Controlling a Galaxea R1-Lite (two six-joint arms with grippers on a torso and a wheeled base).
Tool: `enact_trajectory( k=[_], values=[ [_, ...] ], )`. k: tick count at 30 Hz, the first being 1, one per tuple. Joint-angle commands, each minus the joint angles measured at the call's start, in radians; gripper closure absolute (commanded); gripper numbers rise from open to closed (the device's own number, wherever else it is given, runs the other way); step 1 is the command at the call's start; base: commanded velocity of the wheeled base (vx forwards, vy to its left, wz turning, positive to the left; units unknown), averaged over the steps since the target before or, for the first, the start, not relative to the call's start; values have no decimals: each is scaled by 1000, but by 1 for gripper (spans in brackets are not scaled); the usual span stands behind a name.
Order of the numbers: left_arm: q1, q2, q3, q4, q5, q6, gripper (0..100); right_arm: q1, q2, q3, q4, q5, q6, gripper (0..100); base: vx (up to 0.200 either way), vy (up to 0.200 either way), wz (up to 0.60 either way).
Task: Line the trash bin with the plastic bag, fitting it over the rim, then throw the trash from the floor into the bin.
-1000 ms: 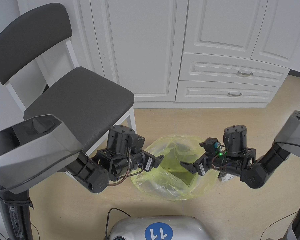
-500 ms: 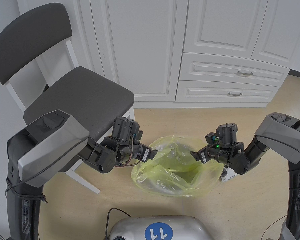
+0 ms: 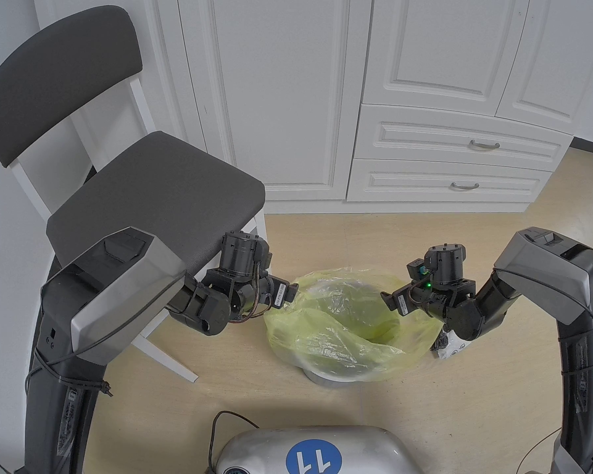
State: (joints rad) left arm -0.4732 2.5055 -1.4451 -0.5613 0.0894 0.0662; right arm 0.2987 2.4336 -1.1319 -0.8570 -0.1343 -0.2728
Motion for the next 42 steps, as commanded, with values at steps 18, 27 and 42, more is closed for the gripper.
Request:
enact_trajectory(
  k=[18, 27, 42],
  values=[
    [45, 67, -60, -26, 52, -19, 0, -12, -2, -72, 46, 41, 122, 0, 0, 0, 0],
    [33, -91, 104, -31, 44, -12, 0, 25, -200, 58, 49, 102, 176, 0, 0, 0, 0],
    [38, -93, 196, -14, 44, 24, 0, -98, -237, 60, 291, 166, 29, 0, 0, 0, 0]
  ],
)
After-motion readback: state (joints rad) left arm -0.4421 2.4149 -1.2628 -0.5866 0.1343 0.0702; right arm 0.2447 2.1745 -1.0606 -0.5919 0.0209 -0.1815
